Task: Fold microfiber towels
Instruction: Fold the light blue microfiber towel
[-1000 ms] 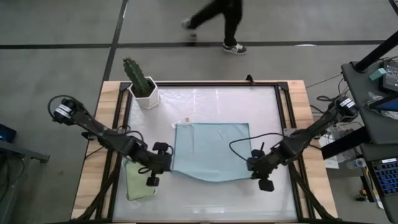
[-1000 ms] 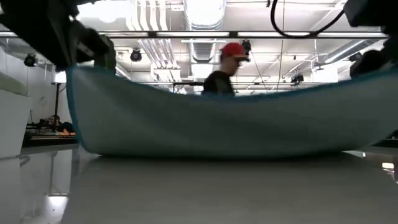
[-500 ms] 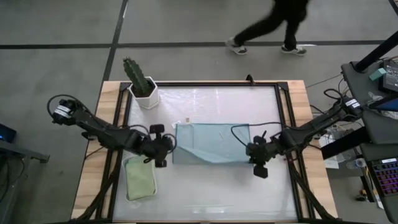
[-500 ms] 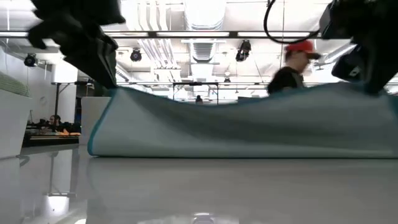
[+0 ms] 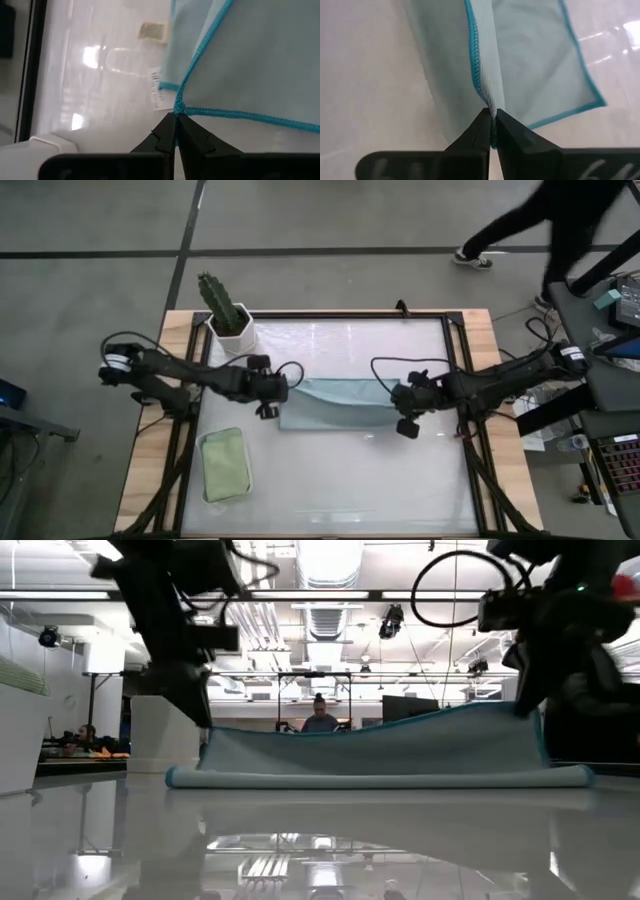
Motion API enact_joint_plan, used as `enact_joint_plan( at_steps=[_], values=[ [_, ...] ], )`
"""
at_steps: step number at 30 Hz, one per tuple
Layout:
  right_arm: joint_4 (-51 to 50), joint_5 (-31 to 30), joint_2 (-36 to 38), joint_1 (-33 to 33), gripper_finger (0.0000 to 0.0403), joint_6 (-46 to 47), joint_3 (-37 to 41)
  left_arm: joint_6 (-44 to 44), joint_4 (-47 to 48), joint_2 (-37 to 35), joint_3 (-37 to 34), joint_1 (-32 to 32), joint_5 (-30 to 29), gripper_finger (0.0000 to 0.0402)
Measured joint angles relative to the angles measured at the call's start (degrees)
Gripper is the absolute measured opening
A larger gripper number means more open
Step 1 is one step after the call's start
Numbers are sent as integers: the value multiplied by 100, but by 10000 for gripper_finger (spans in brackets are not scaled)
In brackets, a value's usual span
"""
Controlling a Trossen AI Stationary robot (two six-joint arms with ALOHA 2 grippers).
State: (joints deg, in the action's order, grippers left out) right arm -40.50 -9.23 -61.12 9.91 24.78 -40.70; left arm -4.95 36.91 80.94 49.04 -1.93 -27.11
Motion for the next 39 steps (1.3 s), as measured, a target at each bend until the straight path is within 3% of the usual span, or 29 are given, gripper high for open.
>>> enact_joint_plan(
  at_steps=[16, 27, 39],
  values=[
    [5, -47, -22, -861, 12, -184, 34, 689, -761, 854, -2, 830, 22, 0],
    [48, -289, -118, -883, 12, -229, 36, 693, -979, 967, -5, 974, -9, 0],
    [110, -825, -944, -883, 12, -293, 42, 689, -1230, 967, -5, 985, -28, 0]
  ],
)
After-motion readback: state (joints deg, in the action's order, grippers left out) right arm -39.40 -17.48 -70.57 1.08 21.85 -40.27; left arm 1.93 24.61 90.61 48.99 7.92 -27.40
